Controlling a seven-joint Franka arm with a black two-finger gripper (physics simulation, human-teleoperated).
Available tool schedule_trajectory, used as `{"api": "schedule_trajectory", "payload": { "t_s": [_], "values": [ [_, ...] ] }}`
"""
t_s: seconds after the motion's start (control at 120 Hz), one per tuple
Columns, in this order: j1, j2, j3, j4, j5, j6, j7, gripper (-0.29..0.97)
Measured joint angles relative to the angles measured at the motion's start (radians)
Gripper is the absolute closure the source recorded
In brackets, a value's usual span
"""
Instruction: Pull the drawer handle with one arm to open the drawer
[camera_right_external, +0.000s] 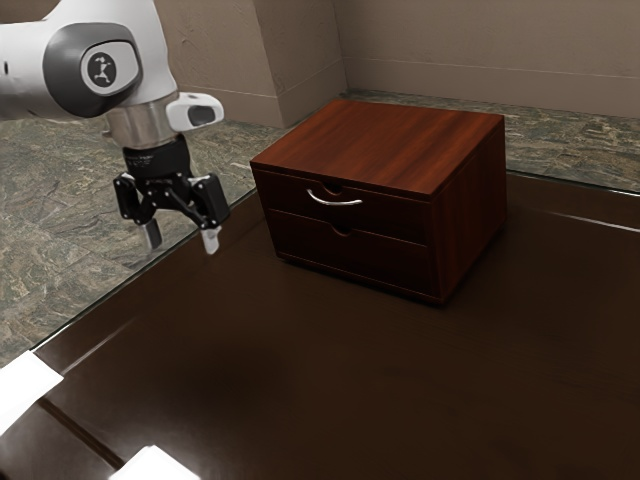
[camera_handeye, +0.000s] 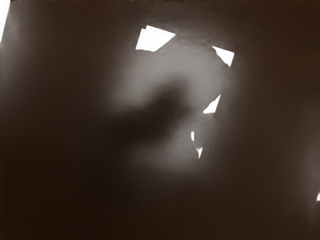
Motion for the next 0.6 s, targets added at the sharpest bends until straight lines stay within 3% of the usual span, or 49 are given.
{"api": "schedule_trajectory", "payload": {
  "t_s": [0.25,0.417,0.6],
  "values": [
    [-0.003,-0.003,0.005,0.002,-0.006,0.009,0.002,0.00],
    [0.003,-0.080,0.000,0.061,-0.008,0.000,-0.003,0.00],
    [0.028,-0.087,-0.008,0.066,-0.010,-0.004,-0.200,0.00]
  ]
}}
